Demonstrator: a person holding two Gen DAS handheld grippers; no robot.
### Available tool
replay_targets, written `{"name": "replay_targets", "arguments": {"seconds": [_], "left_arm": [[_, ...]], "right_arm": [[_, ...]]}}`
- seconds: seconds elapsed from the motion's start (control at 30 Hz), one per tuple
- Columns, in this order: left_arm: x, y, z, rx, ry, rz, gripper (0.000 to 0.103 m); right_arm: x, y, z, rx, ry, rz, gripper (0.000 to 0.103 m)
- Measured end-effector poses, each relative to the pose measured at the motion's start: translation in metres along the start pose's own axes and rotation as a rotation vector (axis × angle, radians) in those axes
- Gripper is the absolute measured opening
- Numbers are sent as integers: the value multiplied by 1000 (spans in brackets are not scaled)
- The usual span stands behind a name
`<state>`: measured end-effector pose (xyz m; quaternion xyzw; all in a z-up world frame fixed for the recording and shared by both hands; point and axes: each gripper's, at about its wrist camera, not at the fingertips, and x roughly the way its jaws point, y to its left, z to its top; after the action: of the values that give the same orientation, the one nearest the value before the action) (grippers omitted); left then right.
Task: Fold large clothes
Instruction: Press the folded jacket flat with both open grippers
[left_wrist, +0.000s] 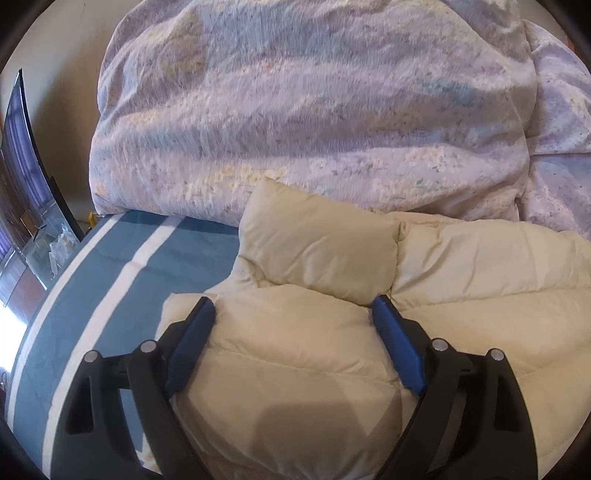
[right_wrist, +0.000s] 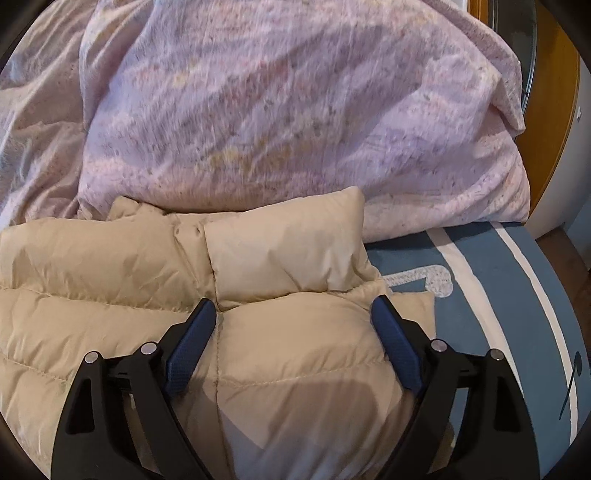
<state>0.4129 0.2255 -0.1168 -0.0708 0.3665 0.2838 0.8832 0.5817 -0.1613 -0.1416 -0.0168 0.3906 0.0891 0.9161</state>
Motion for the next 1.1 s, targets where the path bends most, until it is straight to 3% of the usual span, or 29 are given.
{"name": "replay_targets", "arguments": {"seconds": [0.6,1.1], "left_arm": [[27,11,2,-62,112,-67,97],[36,18,6,-79,138,-83,99]], "right_arm": [[25,-5,-2,20,75,26,97],[25,-5,-1,28,85,30,99]]}}
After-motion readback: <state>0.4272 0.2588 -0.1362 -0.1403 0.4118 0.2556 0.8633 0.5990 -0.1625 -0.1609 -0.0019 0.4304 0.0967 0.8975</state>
